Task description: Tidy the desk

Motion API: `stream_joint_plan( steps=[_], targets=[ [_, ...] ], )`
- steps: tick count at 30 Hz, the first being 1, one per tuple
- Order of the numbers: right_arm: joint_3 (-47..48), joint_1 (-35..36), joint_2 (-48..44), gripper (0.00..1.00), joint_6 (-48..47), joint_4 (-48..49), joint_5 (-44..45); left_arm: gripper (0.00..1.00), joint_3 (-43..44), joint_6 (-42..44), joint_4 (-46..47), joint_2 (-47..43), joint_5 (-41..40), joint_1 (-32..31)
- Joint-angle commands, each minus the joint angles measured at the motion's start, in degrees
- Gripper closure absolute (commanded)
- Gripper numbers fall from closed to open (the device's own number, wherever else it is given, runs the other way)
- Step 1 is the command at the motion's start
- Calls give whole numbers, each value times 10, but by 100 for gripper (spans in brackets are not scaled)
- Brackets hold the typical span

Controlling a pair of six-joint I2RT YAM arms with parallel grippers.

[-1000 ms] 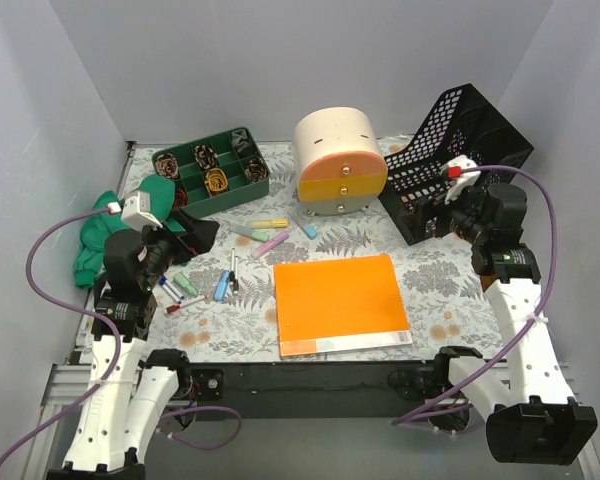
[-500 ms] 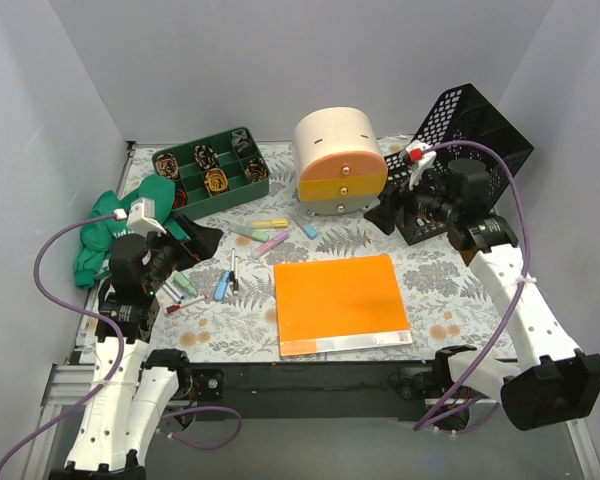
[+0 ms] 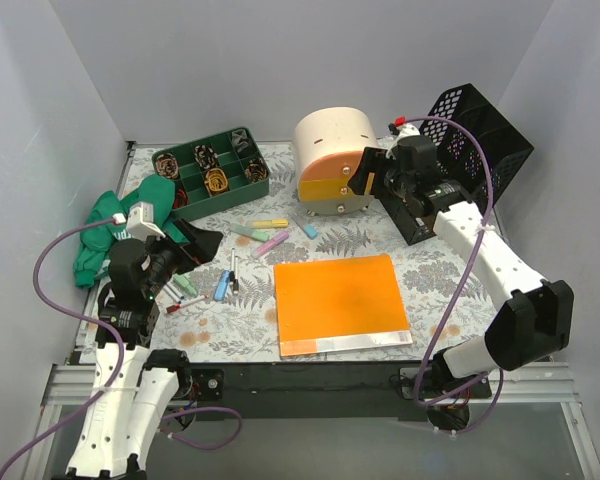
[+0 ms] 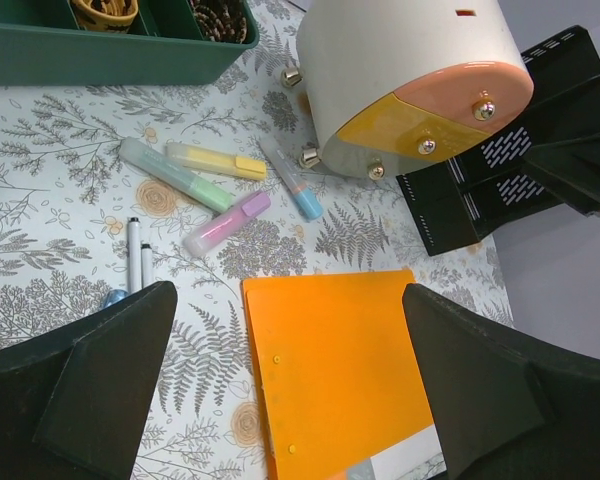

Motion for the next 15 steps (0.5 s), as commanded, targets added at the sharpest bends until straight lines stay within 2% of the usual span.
stream_joint_plan(
  steps=[1,8,15],
  targets=[
    [43,4,11,27,54,35,48,2,-12,-2,-5,-15,2,3],
    [77,4,79,37,75,52,22,2,-22,4,-4,-16,6,3],
    [111,5,121,39,73,65,34,2,-25,5,-5,-18,7,3]
  ],
)
